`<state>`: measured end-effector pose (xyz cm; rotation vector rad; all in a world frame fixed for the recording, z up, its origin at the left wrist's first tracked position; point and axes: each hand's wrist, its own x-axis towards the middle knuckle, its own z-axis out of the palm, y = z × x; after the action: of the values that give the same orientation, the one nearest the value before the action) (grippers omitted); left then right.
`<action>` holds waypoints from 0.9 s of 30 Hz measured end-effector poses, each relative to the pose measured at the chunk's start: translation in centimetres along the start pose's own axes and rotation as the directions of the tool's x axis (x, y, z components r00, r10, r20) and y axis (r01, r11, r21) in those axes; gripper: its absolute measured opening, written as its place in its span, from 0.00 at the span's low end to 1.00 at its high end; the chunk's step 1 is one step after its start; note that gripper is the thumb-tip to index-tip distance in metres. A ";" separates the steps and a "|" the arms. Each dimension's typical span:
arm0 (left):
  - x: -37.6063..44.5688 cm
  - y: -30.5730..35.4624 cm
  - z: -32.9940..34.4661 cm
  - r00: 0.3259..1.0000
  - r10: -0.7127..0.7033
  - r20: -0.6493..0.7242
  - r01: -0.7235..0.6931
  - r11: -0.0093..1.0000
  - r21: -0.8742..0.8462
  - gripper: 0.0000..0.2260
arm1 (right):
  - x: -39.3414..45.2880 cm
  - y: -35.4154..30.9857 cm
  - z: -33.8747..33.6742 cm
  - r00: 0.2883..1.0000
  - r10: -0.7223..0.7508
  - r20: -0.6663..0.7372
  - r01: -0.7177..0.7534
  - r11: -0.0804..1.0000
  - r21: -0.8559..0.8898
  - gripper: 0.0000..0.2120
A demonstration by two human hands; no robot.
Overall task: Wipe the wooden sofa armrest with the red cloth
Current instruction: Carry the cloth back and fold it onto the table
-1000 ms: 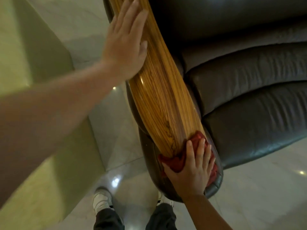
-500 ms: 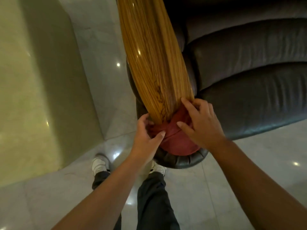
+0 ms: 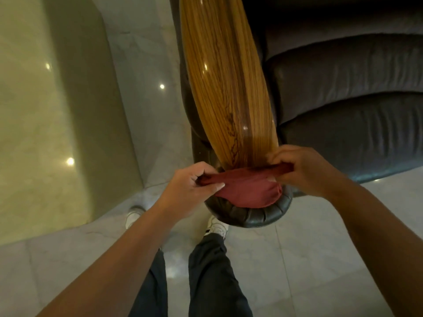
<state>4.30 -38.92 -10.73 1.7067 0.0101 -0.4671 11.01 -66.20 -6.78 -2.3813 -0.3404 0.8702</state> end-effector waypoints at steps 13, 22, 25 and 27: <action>-10.8 1.6 -18.5 0.853 0.109 -0.510 -0.060 0.992 0.113 0.05 | 6.8 -21.7 5.6 0.963 -0.255 0.083 0.228 0.941 0.250 0.09; -19.7 -4.8 -29.9 0.636 -0.084 -0.767 0.232 0.969 0.087 0.06 | 13.5 -33.3 18.3 0.926 -0.290 0.242 0.174 0.897 0.407 0.07; -18.0 -8.8 -33.1 0.618 -0.110 -0.778 0.318 0.941 0.119 0.04 | 17.7 -34.5 22.2 0.950 -0.153 0.272 0.024 0.904 0.426 0.07; -15.7 -11.1 -34.9 0.624 -0.122 -0.772 0.372 0.915 0.156 0.01 | 20.7 -34.3 24.3 0.969 -0.085 0.231 -0.016 0.915 0.404 0.09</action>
<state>-2.64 0.28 -12.38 2.1129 0.8440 0.0908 9.39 -19.69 -11.95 -1.8866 -0.2654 1.1030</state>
